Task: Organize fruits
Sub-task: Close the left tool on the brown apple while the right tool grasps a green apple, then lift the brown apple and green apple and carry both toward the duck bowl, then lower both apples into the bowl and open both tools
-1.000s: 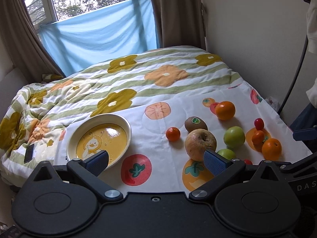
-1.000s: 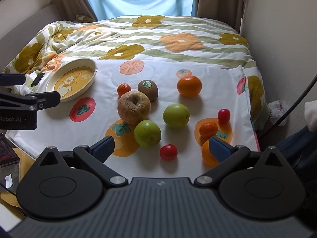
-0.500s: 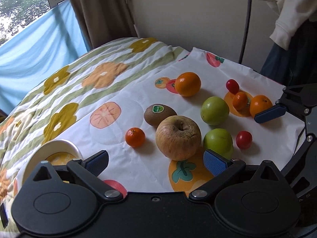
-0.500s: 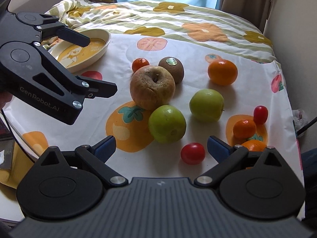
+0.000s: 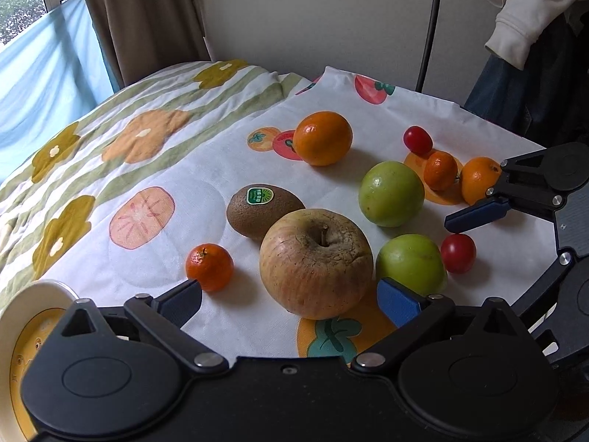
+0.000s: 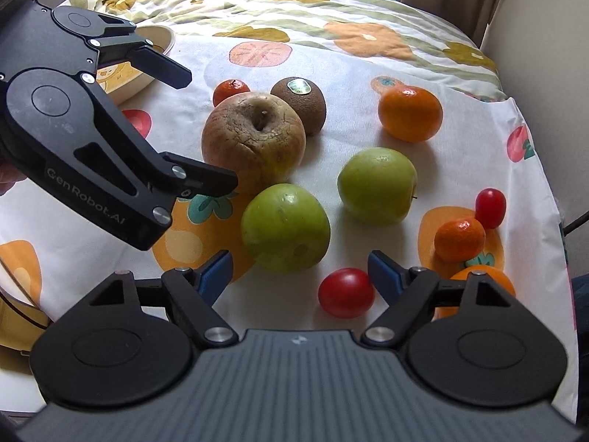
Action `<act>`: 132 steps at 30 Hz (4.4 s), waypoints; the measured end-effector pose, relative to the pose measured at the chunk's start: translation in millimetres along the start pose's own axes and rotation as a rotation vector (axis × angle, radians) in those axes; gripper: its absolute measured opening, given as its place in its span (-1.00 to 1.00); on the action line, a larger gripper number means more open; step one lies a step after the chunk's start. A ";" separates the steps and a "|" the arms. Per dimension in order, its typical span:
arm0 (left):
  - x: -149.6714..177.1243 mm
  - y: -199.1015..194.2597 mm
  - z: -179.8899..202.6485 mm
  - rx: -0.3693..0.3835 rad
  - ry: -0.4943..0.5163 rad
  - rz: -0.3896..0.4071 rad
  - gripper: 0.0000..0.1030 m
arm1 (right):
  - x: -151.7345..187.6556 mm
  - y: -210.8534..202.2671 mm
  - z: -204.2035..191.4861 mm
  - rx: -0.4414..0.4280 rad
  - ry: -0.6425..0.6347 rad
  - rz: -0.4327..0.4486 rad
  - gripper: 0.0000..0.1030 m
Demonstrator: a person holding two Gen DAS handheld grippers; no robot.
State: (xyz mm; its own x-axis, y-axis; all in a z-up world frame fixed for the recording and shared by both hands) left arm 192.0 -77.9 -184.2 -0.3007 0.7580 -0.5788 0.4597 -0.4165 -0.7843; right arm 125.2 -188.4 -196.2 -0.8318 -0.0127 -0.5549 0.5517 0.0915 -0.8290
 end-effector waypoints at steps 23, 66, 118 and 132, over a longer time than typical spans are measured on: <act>-1.8 21.9 -0.6 0.059 0.007 -0.005 0.85 | -5.3 11.2 -9.0 -0.038 -0.015 0.023 0.33; 9.7 -108.9 13.2 -0.311 -0.385 0.062 0.50 | -31.7 -69.9 -30.1 -0.166 -0.174 0.127 0.33; 131.8 -35.0 -202.7 -0.333 -0.372 -0.080 0.52 | -186.8 91.0 -208.1 -0.101 -0.095 0.062 0.33; 142.0 -66.0 -190.3 -0.349 -0.356 -0.057 0.96 | -185.9 100.3 -223.8 -0.118 -0.176 0.037 0.33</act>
State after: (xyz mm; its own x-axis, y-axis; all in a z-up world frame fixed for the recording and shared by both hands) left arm 278.0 152.7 -172.1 -0.5725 0.5308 -0.6249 0.6679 -0.1401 -0.7309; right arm 321.5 46.0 -160.7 -0.7820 -0.1800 -0.5967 0.5617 0.2113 -0.7999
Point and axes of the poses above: each gripper's, at about its wrist camera, not at the fingertips, and y roughly the way its jaws point, z to its right, x to its underside, the point moved 4 cm from there along y, roughly the way its jaws point, and after that the axes turned 12 degrees about y, right-handed, at the moved point
